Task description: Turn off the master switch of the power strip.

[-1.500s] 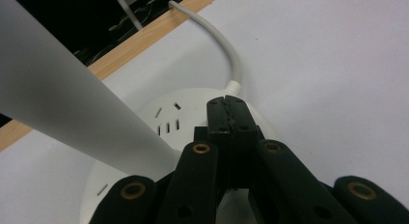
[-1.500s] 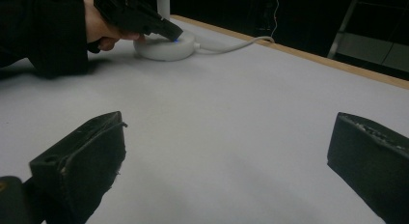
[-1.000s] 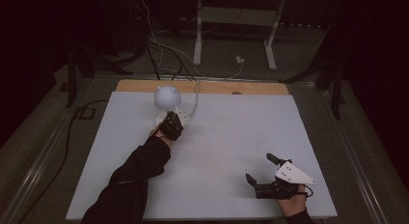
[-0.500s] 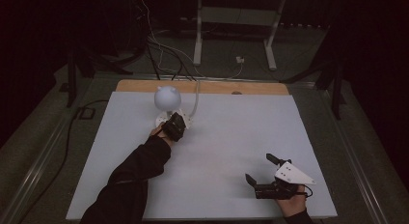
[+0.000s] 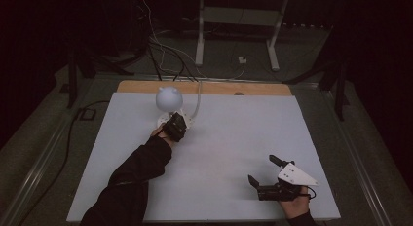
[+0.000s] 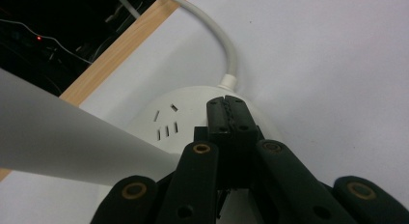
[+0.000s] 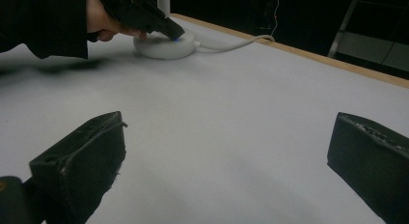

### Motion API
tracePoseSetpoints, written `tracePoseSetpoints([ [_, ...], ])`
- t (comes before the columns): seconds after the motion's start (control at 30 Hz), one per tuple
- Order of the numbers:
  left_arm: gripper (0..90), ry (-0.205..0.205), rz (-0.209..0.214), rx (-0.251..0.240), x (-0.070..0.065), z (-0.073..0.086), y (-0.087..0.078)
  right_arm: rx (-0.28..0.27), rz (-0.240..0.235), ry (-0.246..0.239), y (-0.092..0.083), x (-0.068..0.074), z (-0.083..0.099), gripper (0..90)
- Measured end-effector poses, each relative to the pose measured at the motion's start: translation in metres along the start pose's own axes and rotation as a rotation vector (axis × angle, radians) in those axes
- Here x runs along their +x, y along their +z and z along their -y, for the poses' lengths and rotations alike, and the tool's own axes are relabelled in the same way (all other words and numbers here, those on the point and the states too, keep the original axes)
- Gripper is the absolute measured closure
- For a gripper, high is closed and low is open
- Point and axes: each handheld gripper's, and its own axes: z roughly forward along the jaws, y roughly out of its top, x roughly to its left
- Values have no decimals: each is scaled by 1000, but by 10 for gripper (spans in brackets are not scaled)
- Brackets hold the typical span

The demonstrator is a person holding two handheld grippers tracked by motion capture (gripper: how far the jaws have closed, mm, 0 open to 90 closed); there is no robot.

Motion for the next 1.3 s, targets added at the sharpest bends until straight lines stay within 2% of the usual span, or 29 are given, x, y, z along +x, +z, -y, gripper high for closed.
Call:
tracePoseSetpoints([
  [0.1,900,-9,6,-7,-1,1,-1,1,-1,2,0,0,0,2],
  [0.17,900,-43,24,-21,1,3,-2,2,-1,4,0,0,0,2],
  [0.27,900,-70,19,-35,1,5,-2,1,-1,3,0,0,0,2],
  [0.3,900,-90,8,-69,2,4,-5,-1,0,3,0,0,0,2],
  [0.33,900,-117,28,-61,4,3,-5,-2,-1,3,0,0,0,2],
  [0.37,900,-126,44,-62,4,2,-5,-3,0,3,0,-1,0,2],
  [0.47,900,-97,43,-70,0,1,-9,-11,3,5,-1,-1,0,2],
  [0.57,900,-97,39,-79,-1,0,-12,-15,3,5,-2,-1,0,2],
  [0.7,900,-126,56,-90,1,-2,-17,-15,3,4,-2,-1,-1,2],
  [0.8,900,-120,63,-88,2,-2,-21,-18,2,6,-2,-1,-1,2],
  [0.87,900,-150,91,-88,4,-2,-23,-17,2,9,-2,-1,-1,2],
  [0.93,900,-162,114,-90,7,-2,-26,-17,2,12,-2,-1,-1,2],
  [1.03,900,-160,128,-100,7,-4,-32,-20,0,11,-3,-1,-1,2],
  [1.13,839,-130,133,-122,6,-6,-39,-19,-1,7,-2,-1,-1,2],
  [1.3,700,-172,188,-138,9,-7,-49,-20,0,8,-3,-1,-1,2],
])
